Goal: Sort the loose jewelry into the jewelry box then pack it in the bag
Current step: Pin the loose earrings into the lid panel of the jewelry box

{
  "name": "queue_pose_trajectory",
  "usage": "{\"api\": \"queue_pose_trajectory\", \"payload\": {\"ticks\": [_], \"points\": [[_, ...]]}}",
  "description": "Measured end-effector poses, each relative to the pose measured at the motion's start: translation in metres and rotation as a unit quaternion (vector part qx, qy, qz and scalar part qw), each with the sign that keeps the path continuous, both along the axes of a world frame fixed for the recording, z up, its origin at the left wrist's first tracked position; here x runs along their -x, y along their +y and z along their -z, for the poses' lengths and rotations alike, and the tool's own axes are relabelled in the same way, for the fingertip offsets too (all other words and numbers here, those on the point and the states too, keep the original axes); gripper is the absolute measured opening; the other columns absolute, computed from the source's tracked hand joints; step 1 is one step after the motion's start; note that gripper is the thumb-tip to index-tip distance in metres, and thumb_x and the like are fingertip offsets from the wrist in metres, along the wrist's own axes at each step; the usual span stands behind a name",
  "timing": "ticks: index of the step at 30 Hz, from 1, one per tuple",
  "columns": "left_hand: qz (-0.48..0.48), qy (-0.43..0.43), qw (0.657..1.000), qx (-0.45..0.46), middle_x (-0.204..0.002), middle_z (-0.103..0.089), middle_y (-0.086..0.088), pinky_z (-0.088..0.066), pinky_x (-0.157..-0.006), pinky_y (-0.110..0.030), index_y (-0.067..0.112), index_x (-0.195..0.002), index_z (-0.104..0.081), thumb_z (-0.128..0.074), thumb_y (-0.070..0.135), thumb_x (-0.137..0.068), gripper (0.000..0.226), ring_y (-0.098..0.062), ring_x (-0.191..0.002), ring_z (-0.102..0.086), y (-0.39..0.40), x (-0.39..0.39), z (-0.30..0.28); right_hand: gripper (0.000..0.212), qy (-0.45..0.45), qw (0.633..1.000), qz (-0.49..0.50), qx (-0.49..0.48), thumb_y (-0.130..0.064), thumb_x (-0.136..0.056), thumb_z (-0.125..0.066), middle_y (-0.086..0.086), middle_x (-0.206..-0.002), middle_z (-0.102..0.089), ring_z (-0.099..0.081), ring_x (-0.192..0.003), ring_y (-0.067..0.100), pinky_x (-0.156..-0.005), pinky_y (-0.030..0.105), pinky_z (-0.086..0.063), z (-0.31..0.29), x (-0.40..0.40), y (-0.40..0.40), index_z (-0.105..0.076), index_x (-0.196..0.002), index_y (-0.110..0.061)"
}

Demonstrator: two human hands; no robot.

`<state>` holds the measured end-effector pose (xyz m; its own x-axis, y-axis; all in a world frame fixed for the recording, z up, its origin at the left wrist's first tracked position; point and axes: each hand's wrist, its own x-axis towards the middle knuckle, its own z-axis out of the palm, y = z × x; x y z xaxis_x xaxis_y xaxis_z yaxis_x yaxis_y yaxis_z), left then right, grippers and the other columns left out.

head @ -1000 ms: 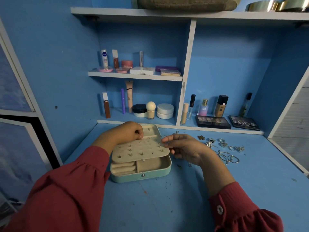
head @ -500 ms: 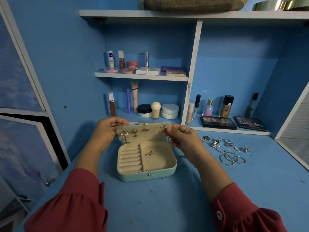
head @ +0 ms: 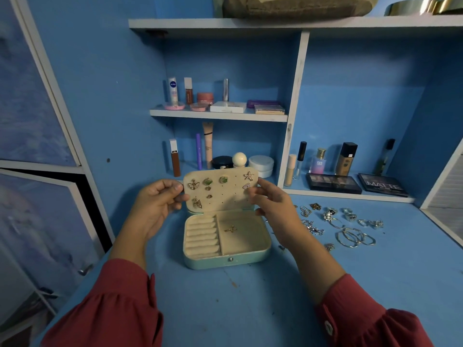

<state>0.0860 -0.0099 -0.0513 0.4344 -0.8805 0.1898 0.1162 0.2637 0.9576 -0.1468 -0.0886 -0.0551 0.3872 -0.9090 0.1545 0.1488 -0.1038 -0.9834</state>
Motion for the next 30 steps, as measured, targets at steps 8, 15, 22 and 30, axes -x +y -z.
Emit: {"api": "queue_pose_trajectory", "payload": {"ticks": [8, 15, 22, 30], "points": [[-0.027, 0.016, 0.999, -0.006, -0.076, -0.071, -0.005, -0.051, -0.056, -0.017, 0.004, -0.088, -0.061, -0.056, 0.001, -0.091, 0.007, -0.010, -0.068, -0.069, -0.006, 0.003, 0.004, 0.018, 0.309, 0.926, 0.054, 0.210, -0.012, -0.088, -0.062, -0.007, -0.093, -0.067, -0.059, -0.085, 0.006, -0.066, 0.004, -0.040, 0.005, -0.003, 0.004, -0.068, -0.099, -0.024], [-0.030, 0.021, 0.999, -0.011, -0.078, -0.071, -0.007, -0.052, -0.057, -0.017, 0.005, -0.088, -0.063, -0.056, 0.002, -0.092, 0.008, -0.010, -0.068, -0.069, -0.006, 0.004, 0.004, 0.021, 0.523, 0.803, -0.045, 0.281, -0.030, -0.087, -0.064, 0.003, -0.104, -0.066, -0.060, -0.096, 0.021, -0.085, 0.034, -0.051, 0.006, -0.017, 0.012, -0.073, -0.106, -0.024], [-0.032, 0.019, 0.999, -0.013, -0.075, -0.072, -0.005, -0.053, -0.057, -0.017, 0.005, -0.088, -0.063, -0.056, 0.002, -0.092, 0.009, -0.010, -0.068, -0.069, -0.006, 0.005, 0.003, 0.029, 0.553, 0.770, -0.030, 0.317, -0.037, -0.091, -0.055, 0.005, -0.099, -0.064, -0.060, -0.091, 0.024, -0.081, 0.037, -0.052, 0.014, -0.023, 0.010, -0.069, -0.103, -0.014], [-0.014, 0.024, 1.000, -0.012, -0.075, -0.072, -0.004, -0.054, -0.058, -0.017, 0.004, -0.090, -0.063, -0.055, 0.002, -0.092, 0.008, -0.011, -0.068, -0.069, -0.005, 0.004, 0.002, 0.019, 0.312, 0.899, 0.098, 0.291, -0.021, -0.093, -0.061, 0.002, -0.090, -0.070, -0.061, -0.080, 0.013, -0.070, 0.012, -0.043, 0.001, -0.012, 0.017, -0.072, -0.100, -0.008]]}}
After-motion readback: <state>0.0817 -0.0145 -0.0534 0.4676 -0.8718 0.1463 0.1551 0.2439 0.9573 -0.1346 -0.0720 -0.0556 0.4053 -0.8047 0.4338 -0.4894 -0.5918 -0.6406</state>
